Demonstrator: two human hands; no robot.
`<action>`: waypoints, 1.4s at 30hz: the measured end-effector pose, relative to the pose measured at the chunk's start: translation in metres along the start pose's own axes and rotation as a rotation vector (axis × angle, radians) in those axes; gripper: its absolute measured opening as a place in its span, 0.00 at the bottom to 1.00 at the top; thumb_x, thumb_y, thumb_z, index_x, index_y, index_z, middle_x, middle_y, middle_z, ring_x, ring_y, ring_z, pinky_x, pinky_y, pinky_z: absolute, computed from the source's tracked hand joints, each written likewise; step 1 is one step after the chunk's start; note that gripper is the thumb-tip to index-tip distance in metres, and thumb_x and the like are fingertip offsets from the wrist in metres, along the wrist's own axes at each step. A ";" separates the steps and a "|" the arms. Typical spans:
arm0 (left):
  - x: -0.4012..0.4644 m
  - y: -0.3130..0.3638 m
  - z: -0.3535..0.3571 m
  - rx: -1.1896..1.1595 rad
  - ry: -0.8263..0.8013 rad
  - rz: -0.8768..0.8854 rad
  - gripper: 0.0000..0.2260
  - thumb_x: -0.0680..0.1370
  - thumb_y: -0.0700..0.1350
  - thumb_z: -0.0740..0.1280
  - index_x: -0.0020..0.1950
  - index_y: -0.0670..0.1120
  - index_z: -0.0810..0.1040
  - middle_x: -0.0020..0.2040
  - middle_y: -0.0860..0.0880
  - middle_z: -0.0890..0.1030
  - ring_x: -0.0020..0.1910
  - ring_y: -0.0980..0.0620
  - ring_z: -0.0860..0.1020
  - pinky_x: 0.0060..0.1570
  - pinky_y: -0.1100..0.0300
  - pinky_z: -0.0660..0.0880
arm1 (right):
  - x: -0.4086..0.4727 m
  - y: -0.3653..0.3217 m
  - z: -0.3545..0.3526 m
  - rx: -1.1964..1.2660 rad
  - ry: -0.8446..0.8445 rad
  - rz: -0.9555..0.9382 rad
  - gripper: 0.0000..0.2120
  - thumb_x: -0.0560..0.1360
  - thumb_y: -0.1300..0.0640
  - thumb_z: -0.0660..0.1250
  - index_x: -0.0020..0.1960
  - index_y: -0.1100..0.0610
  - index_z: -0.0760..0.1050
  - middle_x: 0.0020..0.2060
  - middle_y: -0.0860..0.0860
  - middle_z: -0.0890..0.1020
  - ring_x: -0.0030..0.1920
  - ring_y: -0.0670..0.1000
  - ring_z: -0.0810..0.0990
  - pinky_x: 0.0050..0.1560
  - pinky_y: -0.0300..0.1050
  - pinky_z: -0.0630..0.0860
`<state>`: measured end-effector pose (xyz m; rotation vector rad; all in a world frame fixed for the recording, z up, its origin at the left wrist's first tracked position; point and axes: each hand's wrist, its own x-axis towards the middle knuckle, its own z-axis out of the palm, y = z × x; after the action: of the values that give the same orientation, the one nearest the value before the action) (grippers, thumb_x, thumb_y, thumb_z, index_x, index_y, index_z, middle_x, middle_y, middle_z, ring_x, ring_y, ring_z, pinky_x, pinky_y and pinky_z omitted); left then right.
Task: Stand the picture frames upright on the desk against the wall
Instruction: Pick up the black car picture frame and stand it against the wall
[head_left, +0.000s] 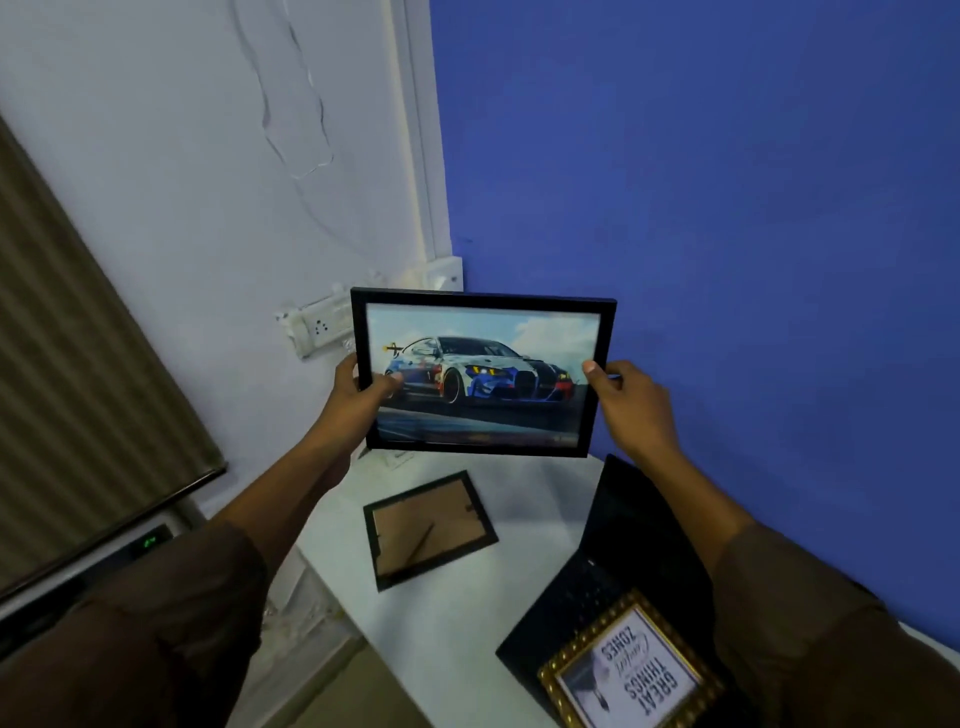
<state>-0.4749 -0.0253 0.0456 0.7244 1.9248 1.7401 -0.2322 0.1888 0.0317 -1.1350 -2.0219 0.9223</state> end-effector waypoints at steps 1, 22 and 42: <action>0.016 0.003 0.008 -0.007 -0.014 0.006 0.29 0.80 0.50 0.68 0.78 0.53 0.59 0.66 0.49 0.75 0.60 0.50 0.78 0.53 0.58 0.75 | 0.015 0.001 -0.001 0.000 0.003 0.007 0.28 0.79 0.37 0.59 0.65 0.58 0.77 0.60 0.56 0.83 0.61 0.59 0.79 0.58 0.50 0.74; 0.303 -0.142 0.152 0.152 -0.441 -0.324 0.26 0.76 0.41 0.71 0.72 0.46 0.65 0.65 0.46 0.73 0.60 0.47 0.76 0.60 0.53 0.76 | 0.169 0.136 0.070 -0.060 -0.084 0.773 0.25 0.74 0.43 0.72 0.58 0.63 0.77 0.54 0.58 0.80 0.54 0.59 0.78 0.50 0.48 0.74; 0.393 -0.230 0.213 0.218 -0.701 -0.468 0.29 0.79 0.38 0.67 0.77 0.48 0.58 0.69 0.46 0.71 0.62 0.47 0.73 0.65 0.49 0.71 | 0.197 0.201 0.130 0.014 -0.006 0.996 0.31 0.70 0.40 0.73 0.66 0.56 0.74 0.63 0.56 0.81 0.60 0.59 0.79 0.64 0.59 0.75</action>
<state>-0.6585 0.3743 -0.1975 0.7496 1.6131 0.8475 -0.3305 0.4053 -0.1668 -2.1804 -1.3729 1.3675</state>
